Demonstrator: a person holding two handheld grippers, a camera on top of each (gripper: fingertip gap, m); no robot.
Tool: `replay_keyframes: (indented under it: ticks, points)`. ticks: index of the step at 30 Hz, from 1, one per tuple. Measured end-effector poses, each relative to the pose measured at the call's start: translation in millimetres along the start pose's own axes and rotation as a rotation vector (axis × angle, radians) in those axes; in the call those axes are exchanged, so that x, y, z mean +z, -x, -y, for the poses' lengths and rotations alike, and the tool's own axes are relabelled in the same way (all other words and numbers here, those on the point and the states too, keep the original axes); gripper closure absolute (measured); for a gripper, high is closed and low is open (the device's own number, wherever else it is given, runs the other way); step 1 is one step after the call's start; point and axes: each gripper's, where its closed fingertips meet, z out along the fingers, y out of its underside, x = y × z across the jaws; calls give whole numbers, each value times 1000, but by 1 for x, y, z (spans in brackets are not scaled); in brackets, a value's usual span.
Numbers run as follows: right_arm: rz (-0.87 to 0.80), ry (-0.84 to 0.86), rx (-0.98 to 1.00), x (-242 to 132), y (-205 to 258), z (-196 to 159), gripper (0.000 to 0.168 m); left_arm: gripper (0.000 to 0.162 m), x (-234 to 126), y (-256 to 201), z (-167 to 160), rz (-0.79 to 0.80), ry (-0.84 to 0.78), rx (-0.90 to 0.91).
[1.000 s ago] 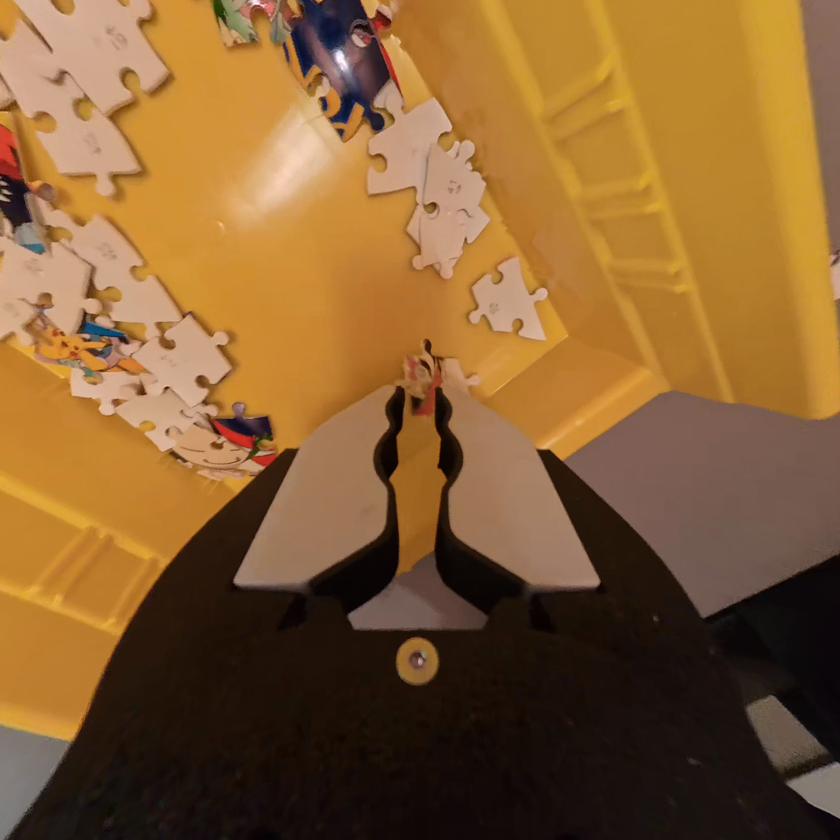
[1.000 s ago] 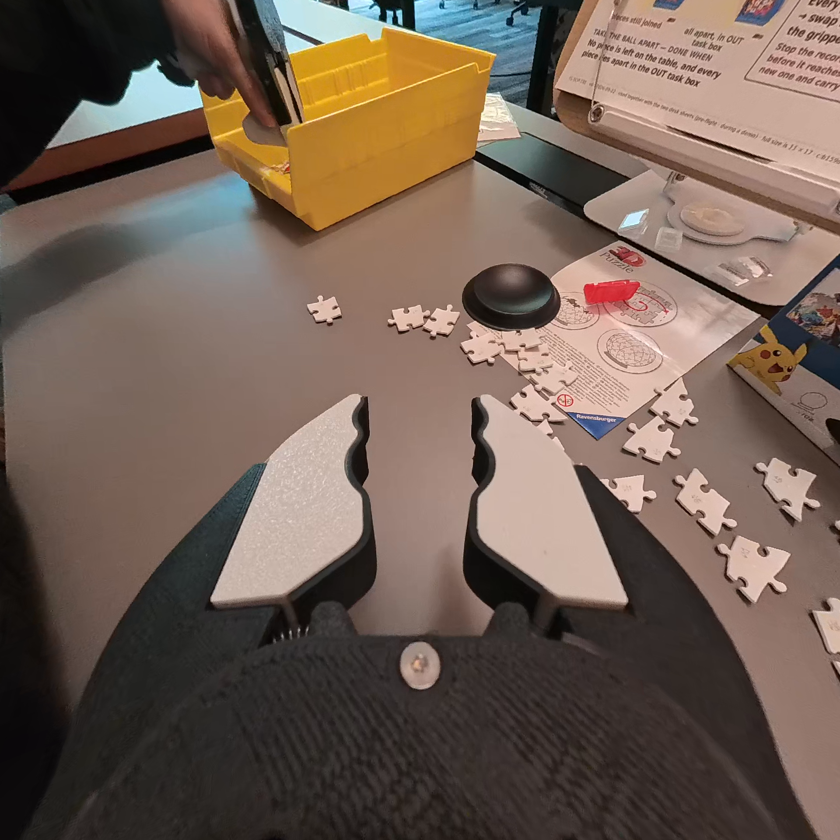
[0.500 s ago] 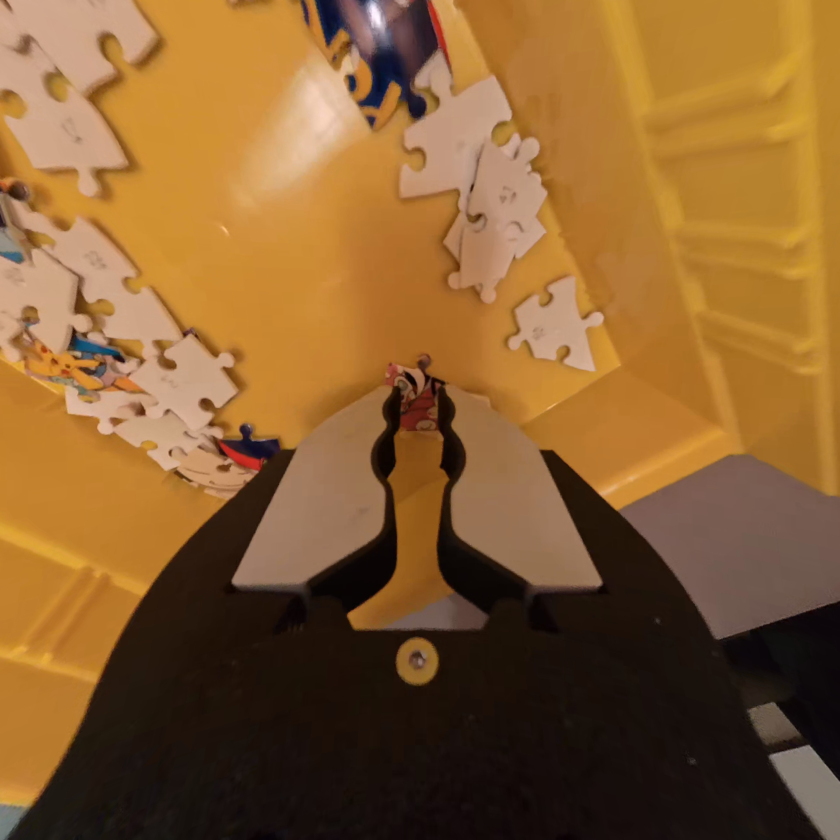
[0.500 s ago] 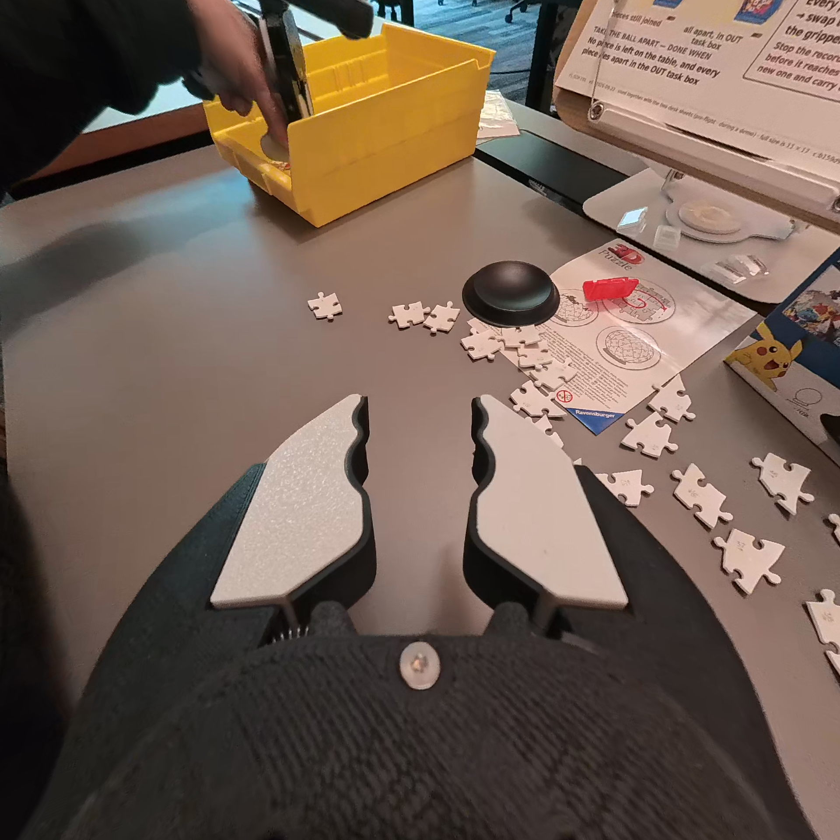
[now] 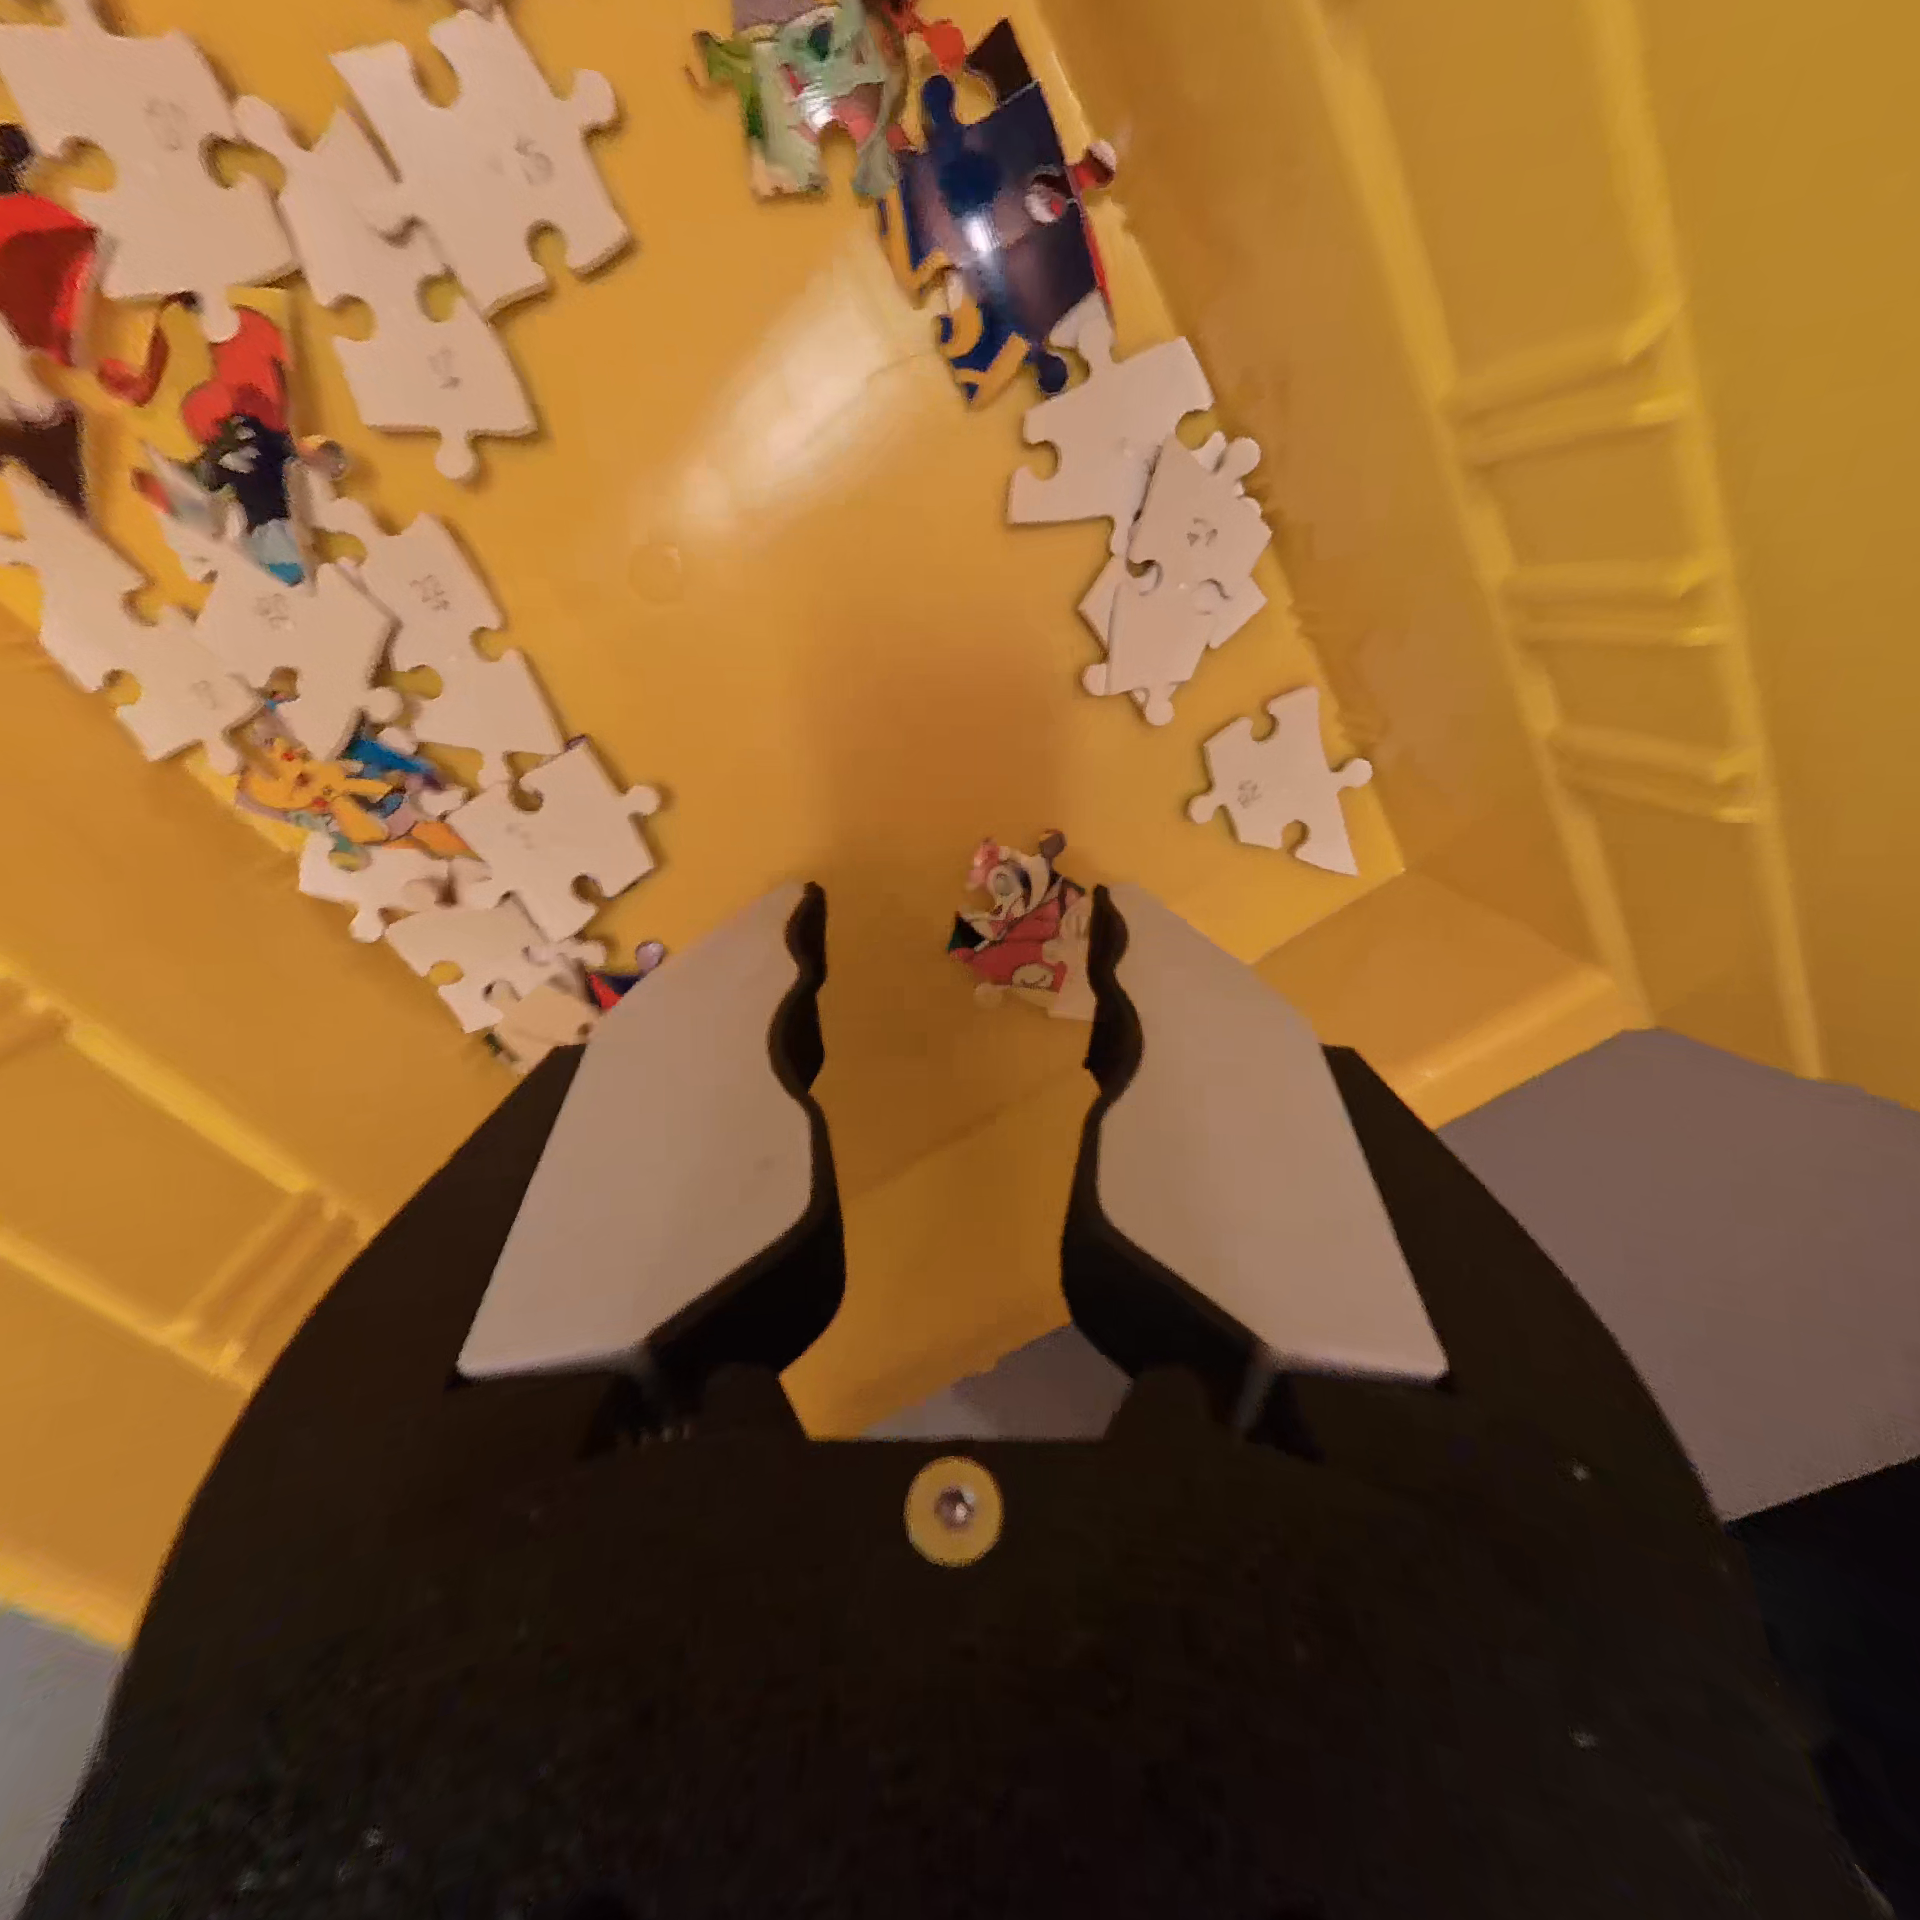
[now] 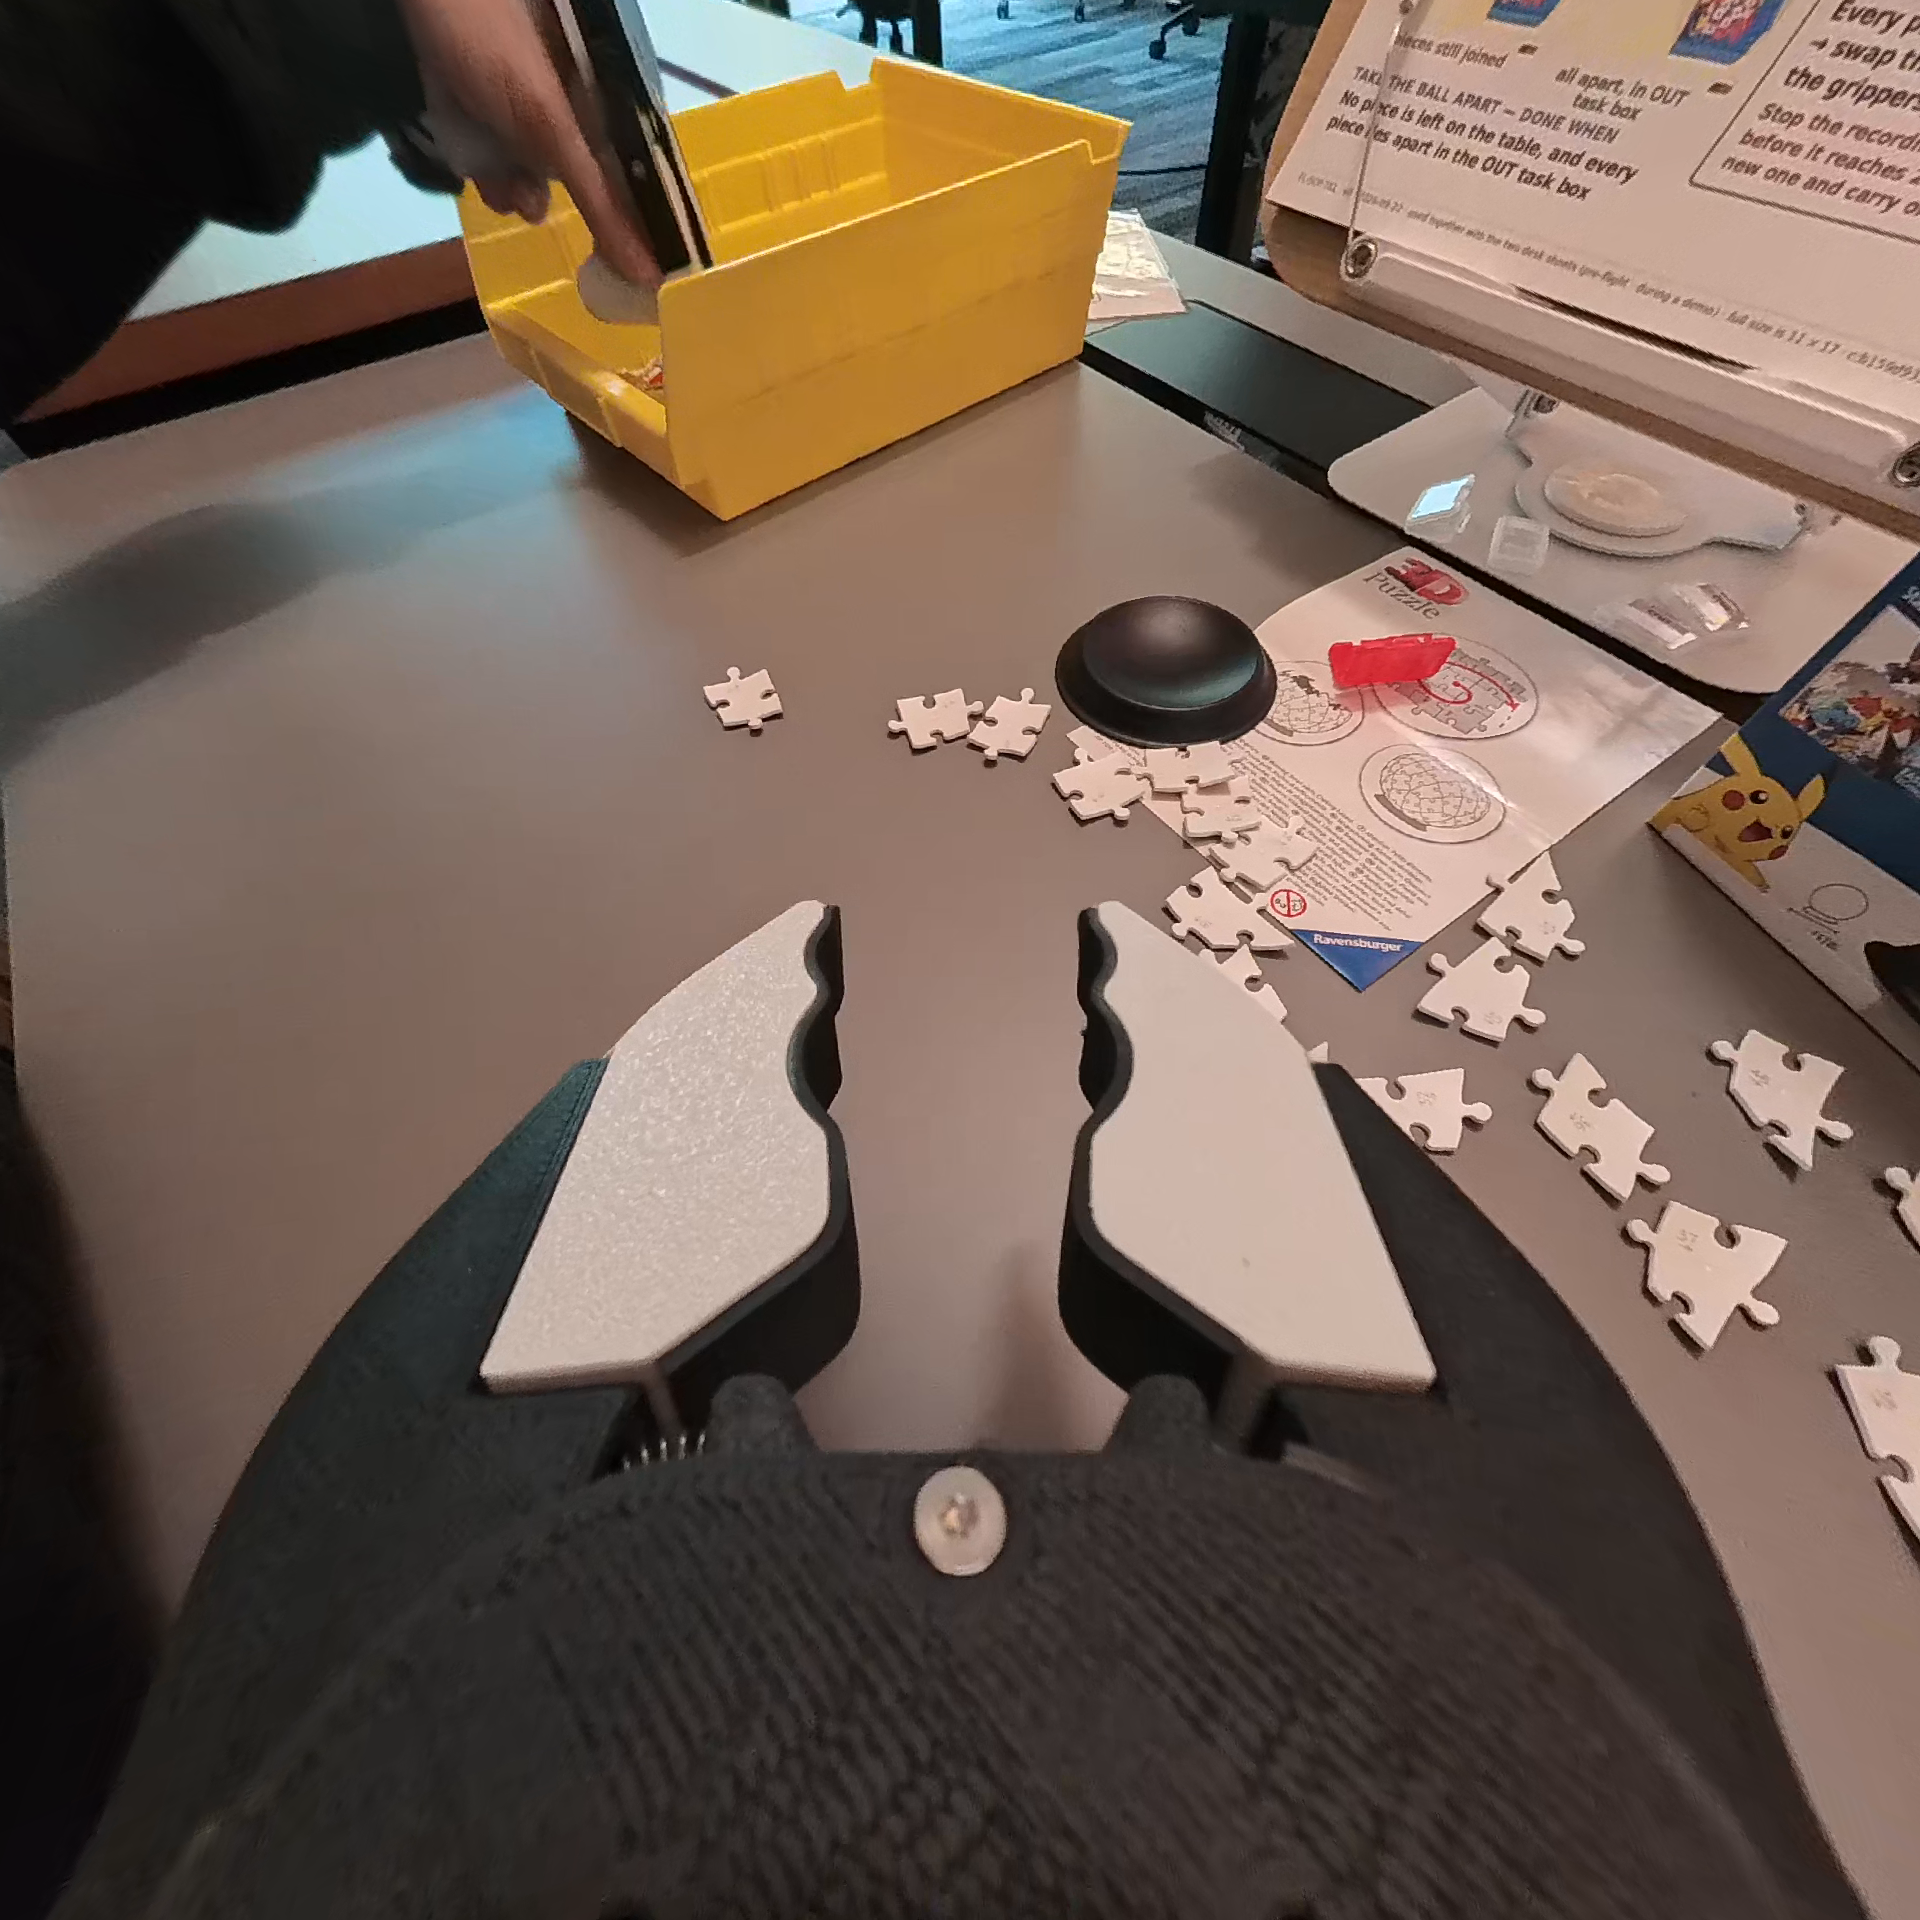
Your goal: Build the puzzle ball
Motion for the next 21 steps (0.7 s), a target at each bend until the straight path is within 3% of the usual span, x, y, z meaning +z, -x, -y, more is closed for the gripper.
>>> replay_keyframes:
  ticks: [3,12,21]
  points:
    - [-8,-3,4,-2,-2,0,125,112,-11,16,-6,99,54,0]
    - [2,4,-8,0,1,0,124,114,13,-16,-20,2,282,88]
    - [-11,-2,11,-3,-2,-3,125,124,20,-14,-18,25,335,79]
